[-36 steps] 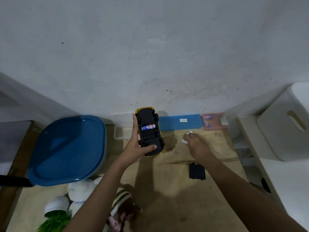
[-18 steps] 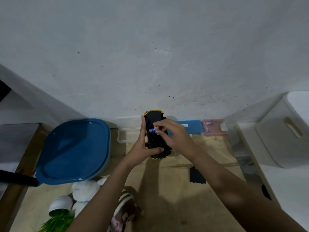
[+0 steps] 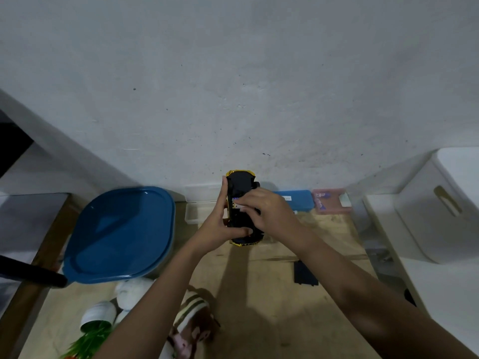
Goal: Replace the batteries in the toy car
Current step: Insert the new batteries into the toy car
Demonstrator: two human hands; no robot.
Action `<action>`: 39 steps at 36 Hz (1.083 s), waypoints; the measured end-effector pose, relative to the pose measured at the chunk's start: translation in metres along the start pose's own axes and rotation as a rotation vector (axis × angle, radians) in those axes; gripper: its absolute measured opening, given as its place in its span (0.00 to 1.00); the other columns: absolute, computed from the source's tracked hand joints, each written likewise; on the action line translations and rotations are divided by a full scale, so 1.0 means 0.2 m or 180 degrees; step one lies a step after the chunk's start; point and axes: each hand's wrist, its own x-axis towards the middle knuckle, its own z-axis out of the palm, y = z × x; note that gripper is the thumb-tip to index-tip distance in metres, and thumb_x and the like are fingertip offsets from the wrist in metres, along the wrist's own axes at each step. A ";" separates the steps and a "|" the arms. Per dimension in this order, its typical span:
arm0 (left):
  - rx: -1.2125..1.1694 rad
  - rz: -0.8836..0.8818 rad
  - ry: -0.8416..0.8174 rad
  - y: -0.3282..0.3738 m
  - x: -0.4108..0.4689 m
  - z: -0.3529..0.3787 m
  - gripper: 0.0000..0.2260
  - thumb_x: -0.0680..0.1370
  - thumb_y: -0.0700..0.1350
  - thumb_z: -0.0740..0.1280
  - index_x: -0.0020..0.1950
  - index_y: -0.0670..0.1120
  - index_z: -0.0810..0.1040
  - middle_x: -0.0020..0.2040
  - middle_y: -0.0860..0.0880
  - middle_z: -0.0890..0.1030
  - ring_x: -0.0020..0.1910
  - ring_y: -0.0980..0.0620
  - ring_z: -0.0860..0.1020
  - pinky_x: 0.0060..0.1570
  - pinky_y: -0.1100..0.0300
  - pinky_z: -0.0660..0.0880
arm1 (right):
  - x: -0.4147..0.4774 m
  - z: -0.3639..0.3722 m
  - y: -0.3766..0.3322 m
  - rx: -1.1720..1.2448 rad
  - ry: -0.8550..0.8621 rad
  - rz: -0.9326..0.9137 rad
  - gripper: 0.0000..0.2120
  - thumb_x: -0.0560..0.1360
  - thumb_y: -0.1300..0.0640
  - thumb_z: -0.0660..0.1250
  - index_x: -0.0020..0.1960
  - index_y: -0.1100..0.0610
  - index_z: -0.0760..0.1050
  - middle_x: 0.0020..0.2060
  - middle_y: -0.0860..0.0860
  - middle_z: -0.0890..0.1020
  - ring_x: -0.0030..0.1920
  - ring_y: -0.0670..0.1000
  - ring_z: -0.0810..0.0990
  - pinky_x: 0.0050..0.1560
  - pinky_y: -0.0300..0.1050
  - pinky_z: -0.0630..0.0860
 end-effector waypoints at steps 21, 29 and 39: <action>0.0080 -0.0075 -0.0015 0.00 -0.04 0.01 0.53 0.70 0.31 0.72 0.74 0.64 0.37 0.63 0.69 0.64 0.55 0.68 0.75 0.54 0.64 0.76 | -0.04 0.05 -0.04 -0.0297 -0.0165 0.0203 0.08 0.68 0.68 0.68 0.44 0.61 0.83 0.40 0.56 0.81 0.38 0.57 0.81 0.32 0.53 0.80; -0.0109 -0.0019 0.0069 0.00 -0.01 0.02 0.52 0.71 0.30 0.71 0.74 0.62 0.37 0.63 0.69 0.63 0.50 0.73 0.75 0.48 0.68 0.75 | -0.03 0.04 0.00 0.0363 -0.0041 0.0445 0.12 0.74 0.62 0.61 0.45 0.62 0.83 0.44 0.58 0.81 0.45 0.56 0.80 0.47 0.42 0.78; -0.0195 0.0188 0.0286 -0.01 0.01 0.01 0.53 0.70 0.35 0.74 0.71 0.70 0.39 0.71 0.56 0.64 0.62 0.62 0.73 0.59 0.58 0.75 | -0.01 -0.02 0.07 0.1049 0.0649 0.1492 0.14 0.66 0.63 0.75 0.51 0.58 0.78 0.45 0.50 0.77 0.45 0.47 0.76 0.44 0.35 0.78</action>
